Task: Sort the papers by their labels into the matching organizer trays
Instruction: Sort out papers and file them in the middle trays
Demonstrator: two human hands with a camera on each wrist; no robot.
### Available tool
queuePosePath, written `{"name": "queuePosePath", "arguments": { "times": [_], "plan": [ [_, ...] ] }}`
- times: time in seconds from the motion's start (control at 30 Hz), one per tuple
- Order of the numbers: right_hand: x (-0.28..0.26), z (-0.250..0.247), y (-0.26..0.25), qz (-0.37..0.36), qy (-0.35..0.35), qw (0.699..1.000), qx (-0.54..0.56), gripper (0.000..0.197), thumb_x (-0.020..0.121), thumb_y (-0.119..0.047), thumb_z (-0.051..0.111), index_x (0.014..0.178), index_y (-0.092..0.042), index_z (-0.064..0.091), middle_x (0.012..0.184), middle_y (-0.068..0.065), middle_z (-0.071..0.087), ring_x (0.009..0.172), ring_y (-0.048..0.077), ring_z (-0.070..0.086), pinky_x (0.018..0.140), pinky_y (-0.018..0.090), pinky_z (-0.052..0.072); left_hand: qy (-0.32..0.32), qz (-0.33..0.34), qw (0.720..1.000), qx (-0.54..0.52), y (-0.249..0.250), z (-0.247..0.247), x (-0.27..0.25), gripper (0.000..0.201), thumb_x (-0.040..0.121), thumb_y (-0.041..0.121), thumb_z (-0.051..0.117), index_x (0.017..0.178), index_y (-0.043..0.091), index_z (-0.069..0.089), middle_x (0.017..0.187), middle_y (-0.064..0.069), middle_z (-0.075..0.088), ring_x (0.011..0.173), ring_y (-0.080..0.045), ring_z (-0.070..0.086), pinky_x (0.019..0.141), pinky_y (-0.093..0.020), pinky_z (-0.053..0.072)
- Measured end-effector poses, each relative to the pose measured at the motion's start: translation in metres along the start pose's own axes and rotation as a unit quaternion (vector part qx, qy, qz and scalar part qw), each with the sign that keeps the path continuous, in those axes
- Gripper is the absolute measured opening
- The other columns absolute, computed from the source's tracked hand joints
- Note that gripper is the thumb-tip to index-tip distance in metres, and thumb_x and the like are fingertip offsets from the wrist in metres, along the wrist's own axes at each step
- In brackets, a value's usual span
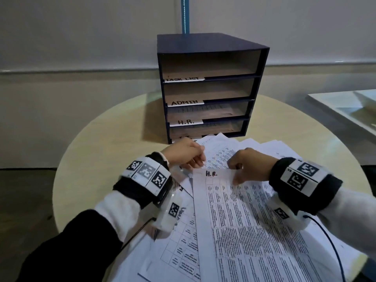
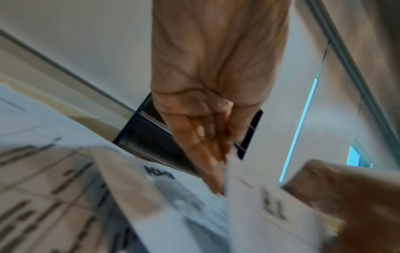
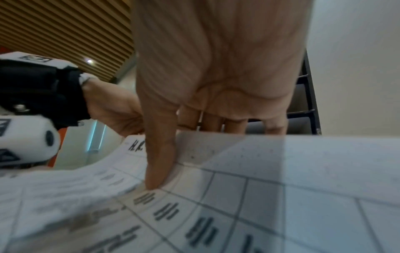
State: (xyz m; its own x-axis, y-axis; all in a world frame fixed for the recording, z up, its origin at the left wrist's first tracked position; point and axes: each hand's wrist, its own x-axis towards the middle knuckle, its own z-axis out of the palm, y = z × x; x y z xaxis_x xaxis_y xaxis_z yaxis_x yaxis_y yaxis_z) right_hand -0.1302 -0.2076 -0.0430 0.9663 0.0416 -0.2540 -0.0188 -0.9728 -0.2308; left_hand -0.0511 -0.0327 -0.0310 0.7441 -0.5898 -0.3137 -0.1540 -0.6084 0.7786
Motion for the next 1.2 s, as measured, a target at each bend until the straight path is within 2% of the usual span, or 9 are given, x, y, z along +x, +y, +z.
{"name": "queuePosePath", "arguments": {
  "times": [0.2, 0.37, 0.5, 0.57, 0.63, 0.8, 0.93, 1.03, 1.2],
  "plan": [
    [-0.011, 0.011, 0.001, -0.084, 0.0, 0.996, 0.01, 0.039, 0.071, 0.006, 0.056, 0.058, -0.019, 0.029, 0.07, 0.005, 0.046, 0.061, 0.017, 0.037, 0.058, 0.028, 0.03, 0.088, -0.087, 0.986, 0.112, -0.017, -0.006, 0.009, 0.034, 0.092, 0.008, 0.041, 0.059, 0.014, 0.036, 0.069, -0.007, 0.043, 0.046, -0.014, 0.027, 0.043, -0.019, 0.022],
    [-0.016, 0.015, -0.001, -0.075, 0.0, 0.997, 0.018, 0.03, 0.084, 0.001, 0.051, 0.101, -0.018, 0.066, 0.101, 0.005, 0.069, 0.091, 0.021, 0.062, 0.078, 0.029, 0.051, 0.09, -0.076, 0.979, 0.167, -0.014, -0.004, 0.009, 0.013, 0.089, 0.005, 0.046, 0.081, 0.012, 0.054, 0.089, -0.009, 0.055, 0.079, -0.022, 0.053, 0.063, -0.027, 0.041],
    [-0.014, 0.018, -0.002, -0.072, -0.007, 0.997, 0.015, 0.027, 0.092, -0.009, 0.052, 0.117, -0.011, 0.061, 0.112, 0.009, 0.067, 0.102, 0.023, 0.061, 0.088, 0.031, 0.047, 0.064, -0.096, 0.98, 0.165, -0.017, -0.002, 0.006, 0.022, 0.091, 0.013, 0.051, 0.071, 0.005, 0.055, 0.095, -0.01, 0.059, 0.056, -0.019, 0.047, 0.051, -0.023, 0.038],
    [-0.013, 0.02, -0.001, -0.063, -0.009, 0.998, 0.025, 0.03, 0.093, -0.01, 0.051, 0.121, -0.012, 0.058, 0.115, 0.007, 0.066, 0.101, 0.021, 0.06, 0.087, 0.025, 0.044, 0.079, -0.115, 0.974, 0.18, -0.02, -0.002, 0.006, 0.02, 0.089, 0.019, 0.055, 0.095, 0.0, 0.058, 0.123, -0.02, 0.05, 0.09, -0.033, 0.057, 0.077, -0.034, 0.051],
    [-0.012, 0.022, -0.001, -0.064, -0.011, 0.998, 0.025, 0.026, 0.093, -0.009, 0.048, 0.116, -0.013, 0.06, 0.107, 0.006, 0.066, 0.091, 0.018, 0.058, 0.079, 0.022, 0.04, 0.091, -0.15, 0.963, 0.207, -0.021, 0.0, 0.002, 0.039, 0.088, 0.023, 0.059, 0.12, 0.004, 0.048, 0.136, -0.018, 0.027, 0.12, -0.035, 0.039, 0.097, -0.037, 0.041],
    [-0.01, 0.023, -0.005, -0.055, -0.012, 0.998, -0.013, 0.034, 0.091, -0.006, 0.039, 0.065, -0.027, 0.035, 0.073, 0.0, 0.05, 0.076, 0.022, 0.048, 0.067, 0.028, 0.036, 0.138, -0.131, 0.959, 0.209, -0.015, 0.005, -0.007, 0.065, 0.086, 0.021, 0.063, 0.133, 0.004, 0.022, 0.134, -0.015, 0.018, 0.123, -0.036, 0.031, 0.094, -0.037, 0.039],
    [-0.011, 0.023, -0.008, -0.06, -0.007, 0.998, -0.02, 0.013, 0.091, -0.007, 0.039, 0.091, -0.018, 0.045, 0.074, -0.001, 0.05, 0.077, 0.023, 0.049, 0.067, 0.029, 0.038, 0.048, -0.178, 0.968, 0.169, -0.018, 0.002, -0.006, 0.075, 0.084, 0.014, 0.062, 0.141, -0.003, 0.018, 0.119, -0.019, 0.05, 0.096, -0.032, 0.059, 0.065, -0.029, 0.049],
    [-0.013, 0.022, -0.009, -0.073, -0.002, 0.997, -0.006, 0.029, 0.091, -0.004, 0.039, 0.115, -0.017, 0.048, 0.074, 0.001, 0.053, 0.071, 0.02, 0.05, 0.063, 0.027, 0.037, 0.049, -0.158, 0.97, 0.179, -0.023, -0.003, -0.005, 0.068, 0.087, 0.033, 0.062, 0.135, -0.007, 0.036, 0.129, -0.021, 0.053, 0.117, -0.034, 0.054, 0.077, -0.028, 0.044],
    [-0.011, 0.018, -0.006, -0.085, 0.029, 0.996, -0.001, 0.03, 0.088, 0.0, 0.039, 0.109, -0.013, 0.055, 0.059, -0.013, 0.041, 0.058, 0.004, 0.042, 0.054, 0.023, 0.031, 0.027, -0.133, 0.979, 0.153, -0.026, -0.002, -0.009, 0.068, 0.089, 0.035, 0.059, 0.138, 0.003, 0.027, 0.131, -0.013, 0.049, 0.117, -0.027, 0.053, 0.097, -0.032, 0.046]
  ]
}}
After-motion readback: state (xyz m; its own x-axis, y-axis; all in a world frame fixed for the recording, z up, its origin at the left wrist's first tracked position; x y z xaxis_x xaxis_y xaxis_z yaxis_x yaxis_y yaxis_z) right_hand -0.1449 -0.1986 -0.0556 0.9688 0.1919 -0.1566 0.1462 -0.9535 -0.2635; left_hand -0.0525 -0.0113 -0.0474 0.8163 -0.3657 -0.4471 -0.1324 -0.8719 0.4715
